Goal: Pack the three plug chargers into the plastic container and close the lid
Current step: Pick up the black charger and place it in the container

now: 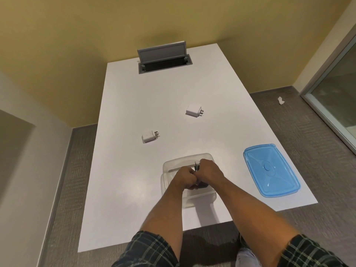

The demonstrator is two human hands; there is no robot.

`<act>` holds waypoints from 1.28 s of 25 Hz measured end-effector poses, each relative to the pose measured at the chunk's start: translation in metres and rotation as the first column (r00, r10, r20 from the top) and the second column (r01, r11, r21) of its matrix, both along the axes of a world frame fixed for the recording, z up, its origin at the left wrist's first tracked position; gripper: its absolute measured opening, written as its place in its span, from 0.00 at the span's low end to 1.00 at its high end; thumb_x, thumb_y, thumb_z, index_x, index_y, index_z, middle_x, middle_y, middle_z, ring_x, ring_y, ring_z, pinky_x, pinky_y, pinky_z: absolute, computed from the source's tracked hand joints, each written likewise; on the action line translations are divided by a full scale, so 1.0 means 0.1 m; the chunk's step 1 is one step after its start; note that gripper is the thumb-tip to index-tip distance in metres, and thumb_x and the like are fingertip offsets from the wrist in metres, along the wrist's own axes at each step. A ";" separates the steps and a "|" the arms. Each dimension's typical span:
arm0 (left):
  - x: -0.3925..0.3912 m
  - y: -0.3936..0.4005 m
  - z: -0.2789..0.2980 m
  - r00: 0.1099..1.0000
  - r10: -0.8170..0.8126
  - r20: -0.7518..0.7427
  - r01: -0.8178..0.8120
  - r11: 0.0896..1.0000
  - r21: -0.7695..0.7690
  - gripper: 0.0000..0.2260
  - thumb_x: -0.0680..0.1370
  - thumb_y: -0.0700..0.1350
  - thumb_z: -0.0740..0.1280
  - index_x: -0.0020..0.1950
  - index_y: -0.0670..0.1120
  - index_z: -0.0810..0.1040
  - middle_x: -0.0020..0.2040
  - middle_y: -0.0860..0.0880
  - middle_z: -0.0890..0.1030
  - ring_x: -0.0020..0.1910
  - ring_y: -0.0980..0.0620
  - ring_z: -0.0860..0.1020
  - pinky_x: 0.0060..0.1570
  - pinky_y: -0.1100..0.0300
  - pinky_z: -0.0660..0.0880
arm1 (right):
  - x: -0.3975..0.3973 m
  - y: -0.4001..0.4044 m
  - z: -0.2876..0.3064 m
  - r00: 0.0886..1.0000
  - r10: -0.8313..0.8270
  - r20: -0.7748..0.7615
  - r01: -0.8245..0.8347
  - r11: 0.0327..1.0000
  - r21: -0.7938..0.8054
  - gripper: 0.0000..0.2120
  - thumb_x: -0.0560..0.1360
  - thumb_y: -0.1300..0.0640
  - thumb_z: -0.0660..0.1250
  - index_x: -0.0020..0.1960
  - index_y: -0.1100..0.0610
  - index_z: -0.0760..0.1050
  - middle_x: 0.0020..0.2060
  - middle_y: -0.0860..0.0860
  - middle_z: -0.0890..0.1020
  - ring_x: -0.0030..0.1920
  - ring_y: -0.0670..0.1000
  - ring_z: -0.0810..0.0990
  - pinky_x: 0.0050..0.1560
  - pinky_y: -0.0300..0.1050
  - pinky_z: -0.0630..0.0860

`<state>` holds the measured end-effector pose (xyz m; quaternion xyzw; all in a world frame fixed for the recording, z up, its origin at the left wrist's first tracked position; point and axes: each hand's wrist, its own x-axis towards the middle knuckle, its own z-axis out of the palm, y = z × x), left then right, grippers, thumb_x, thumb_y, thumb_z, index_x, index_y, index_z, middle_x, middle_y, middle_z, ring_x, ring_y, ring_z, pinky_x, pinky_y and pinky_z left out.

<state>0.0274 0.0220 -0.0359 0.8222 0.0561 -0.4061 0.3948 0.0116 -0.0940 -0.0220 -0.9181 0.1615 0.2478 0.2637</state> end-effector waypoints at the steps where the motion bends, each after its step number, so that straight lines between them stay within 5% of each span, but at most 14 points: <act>1: 0.00 0.00 0.00 1.000 -0.007 -0.004 0.007 1.000 -0.005 0.13 0.73 0.30 0.67 0.58 0.32 0.81 0.51 0.31 0.85 0.43 0.39 0.84 0.54 0.46 0.83 | 0.00 0.01 -0.02 1.000 -0.001 0.001 0.001 1.000 -0.009 0.08 0.70 0.57 0.68 0.37 0.53 0.69 0.32 0.49 0.77 0.38 0.54 0.80 0.30 0.41 0.70; 4: 0.01 0.01 -0.02 0.999 -0.030 -0.024 0.030 1.000 -0.009 0.14 0.74 0.29 0.65 0.58 0.31 0.81 0.53 0.32 0.85 0.49 0.38 0.85 0.56 0.47 0.83 | 0.00 0.05 -0.04 1.000 -0.001 -0.006 0.001 1.000 -0.019 0.06 0.70 0.59 0.65 0.36 0.53 0.71 0.32 0.49 0.79 0.37 0.55 0.81 0.28 0.40 0.71; 8: 0.01 0.02 -0.06 0.998 -0.054 -0.037 0.054 0.999 0.004 0.14 0.75 0.30 0.63 0.58 0.34 0.83 0.52 0.35 0.86 0.45 0.45 0.82 0.55 0.51 0.82 | -0.02 0.09 -0.08 0.999 0.038 -0.035 -0.040 0.998 -0.038 0.06 0.72 0.62 0.62 0.43 0.57 0.78 0.39 0.55 0.86 0.37 0.56 0.86 0.37 0.47 0.84; 16: -0.01 0.03 -0.10 0.996 -0.052 -0.067 0.052 0.999 0.001 0.12 0.74 0.30 0.64 0.49 0.42 0.82 0.48 0.42 0.82 0.49 0.46 0.80 0.59 0.50 0.81 | -0.03 0.12 -0.19 0.991 0.133 -0.033 -0.136 0.980 -0.146 0.10 0.78 0.63 0.59 0.46 0.57 0.78 0.50 0.59 0.85 0.43 0.57 0.84 0.39 0.42 0.74; 20: -0.01 0.04 -0.09 0.996 -0.082 -0.041 0.082 0.997 0.013 0.11 0.73 0.30 0.62 0.47 0.41 0.80 0.45 0.42 0.78 0.45 0.45 0.76 0.49 0.53 0.78 | -0.03 0.10 -0.21 0.980 0.187 -0.064 -0.196 0.962 -0.189 0.10 0.76 0.62 0.63 0.52 0.60 0.81 0.50 0.57 0.85 0.47 0.56 0.85 0.37 0.43 0.71; 26: 0.08 0.02 -0.01 0.971 -0.237 0.024 0.232 0.964 0.133 0.15 0.73 0.30 0.62 0.55 0.33 0.83 0.52 0.35 0.85 0.52 0.38 0.85 0.56 0.45 0.83 | 0.02 0.12 -0.15 0.960 0.264 -0.092 -0.279 0.924 -0.263 0.11 0.78 0.61 0.62 0.53 0.59 0.83 0.51 0.55 0.86 0.51 0.55 0.85 0.40 0.43 0.71; 29: 0.21 0.03 0.15 0.914 -0.402 0.048 0.380 0.893 0.239 0.11 0.74 0.33 0.66 0.53 0.34 0.85 0.47 0.38 0.87 0.46 0.41 0.87 0.49 0.48 0.85 | 0.13 0.14 0.03 0.922 0.372 -0.112 -0.388 0.865 -0.318 0.09 0.78 0.57 0.64 0.52 0.54 0.83 0.50 0.52 0.86 0.51 0.55 0.85 0.43 0.44 0.75; 32: 0.39 0.09 0.35 0.910 -0.402 0.101 0.364 0.891 0.271 0.10 0.74 0.37 0.64 0.44 0.37 0.86 0.36 0.43 0.88 0.35 0.48 0.88 0.41 0.55 0.84 | 0.34 0.15 0.28 0.911 0.404 -0.085 -0.411 0.867 -0.282 0.03 0.73 0.52 0.70 0.45 0.50 0.79 0.40 0.48 0.83 0.44 0.54 0.84 0.45 0.45 0.79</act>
